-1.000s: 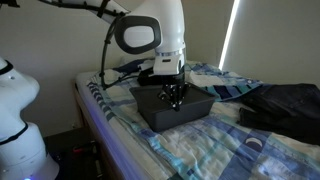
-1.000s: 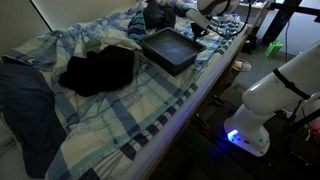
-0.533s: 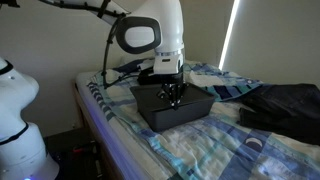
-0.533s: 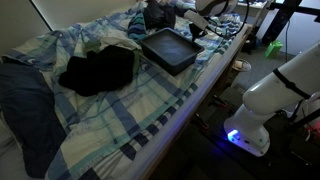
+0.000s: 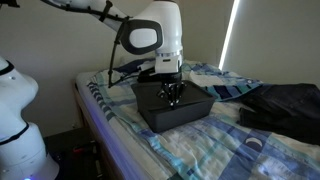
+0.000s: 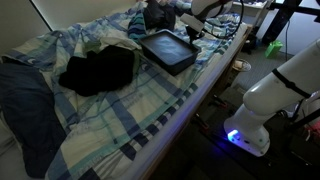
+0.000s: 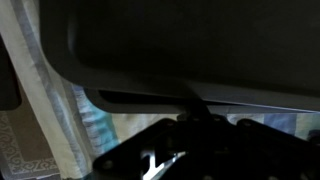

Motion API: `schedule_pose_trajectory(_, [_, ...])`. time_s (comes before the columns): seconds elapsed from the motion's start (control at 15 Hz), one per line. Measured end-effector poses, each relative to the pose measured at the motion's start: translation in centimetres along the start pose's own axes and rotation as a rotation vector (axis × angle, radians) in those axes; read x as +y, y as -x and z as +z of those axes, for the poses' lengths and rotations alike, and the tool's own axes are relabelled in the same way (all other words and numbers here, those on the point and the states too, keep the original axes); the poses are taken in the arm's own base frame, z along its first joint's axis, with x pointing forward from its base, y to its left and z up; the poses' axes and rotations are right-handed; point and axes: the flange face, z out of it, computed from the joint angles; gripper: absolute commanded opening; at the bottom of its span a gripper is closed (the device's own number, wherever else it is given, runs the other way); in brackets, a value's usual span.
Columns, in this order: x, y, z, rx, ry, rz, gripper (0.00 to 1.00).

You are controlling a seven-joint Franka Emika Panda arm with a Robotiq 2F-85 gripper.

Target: Cover the box with the lid

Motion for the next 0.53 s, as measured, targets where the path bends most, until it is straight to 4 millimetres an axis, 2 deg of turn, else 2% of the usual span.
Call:
schedule_pose_trajectory(0.4, [-0.65, 0.47, 0.13, 0.034, 0.021, 0.044, 0.02])
schedule_pose_trajectory(0.53, [-0.36, -0.47, -0.20, 0.045, 0.018, 0.059, 0.03])
